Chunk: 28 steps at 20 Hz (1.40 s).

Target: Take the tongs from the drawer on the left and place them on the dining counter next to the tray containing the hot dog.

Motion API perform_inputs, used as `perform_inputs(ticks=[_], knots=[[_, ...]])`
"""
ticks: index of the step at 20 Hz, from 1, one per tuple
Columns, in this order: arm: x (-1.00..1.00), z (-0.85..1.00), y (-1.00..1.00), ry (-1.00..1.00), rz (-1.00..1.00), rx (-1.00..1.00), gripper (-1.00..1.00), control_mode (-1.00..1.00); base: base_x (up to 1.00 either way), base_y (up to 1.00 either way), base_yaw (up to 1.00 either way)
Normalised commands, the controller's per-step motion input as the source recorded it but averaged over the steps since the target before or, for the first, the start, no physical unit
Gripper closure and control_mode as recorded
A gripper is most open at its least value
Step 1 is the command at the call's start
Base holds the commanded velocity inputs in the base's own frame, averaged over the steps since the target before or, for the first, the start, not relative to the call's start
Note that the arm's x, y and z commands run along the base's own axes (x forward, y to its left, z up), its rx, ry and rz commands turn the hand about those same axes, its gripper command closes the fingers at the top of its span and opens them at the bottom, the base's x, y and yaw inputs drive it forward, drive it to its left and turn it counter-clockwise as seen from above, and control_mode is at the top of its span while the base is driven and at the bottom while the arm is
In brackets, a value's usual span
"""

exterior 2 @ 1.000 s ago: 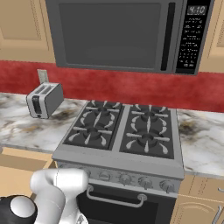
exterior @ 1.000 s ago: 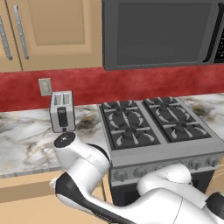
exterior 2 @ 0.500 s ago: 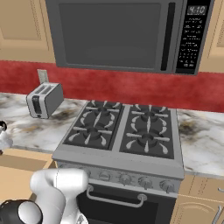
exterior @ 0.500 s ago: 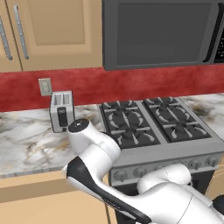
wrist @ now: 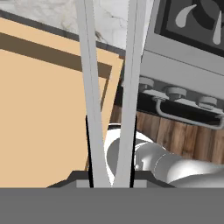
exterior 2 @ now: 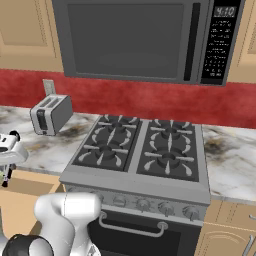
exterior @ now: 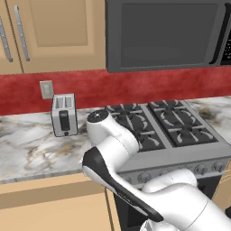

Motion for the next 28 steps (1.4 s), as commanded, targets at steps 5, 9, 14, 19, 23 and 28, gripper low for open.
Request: perform_inputs(ticks=[5, 9, 14, 19, 23, 28], knots=[[0.46, 0.13, -0.6, 0.01, -0.01, 0.04, 1.0, -1.0, 0.0, 0.0, 0.0], [0.57, 0.01, -0.59, 0.1, -0.02, 0.1, 1.0, -1.0, 0.0, 0.0, 0.0], [0.45, 0.0, -0.54, 0.1, -0.03, 0.12, 1.0, -1.0, 0.0, 0.0, 0.0], [0.39, 0.08, -0.46, 0.02, -0.01, 0.1, 1.0, -1.0, 0.0, 0.0, 0.0], [0.14, 0.17, -0.32, -0.01, -0.01, 0.0, 1.0, -1.0, 0.0, 0.0, 0.0], [0.0, 0.12, -0.24, -0.11, -0.02, -0.02, 1.0, -1.0, 0.0, 0.0, 0.0]])
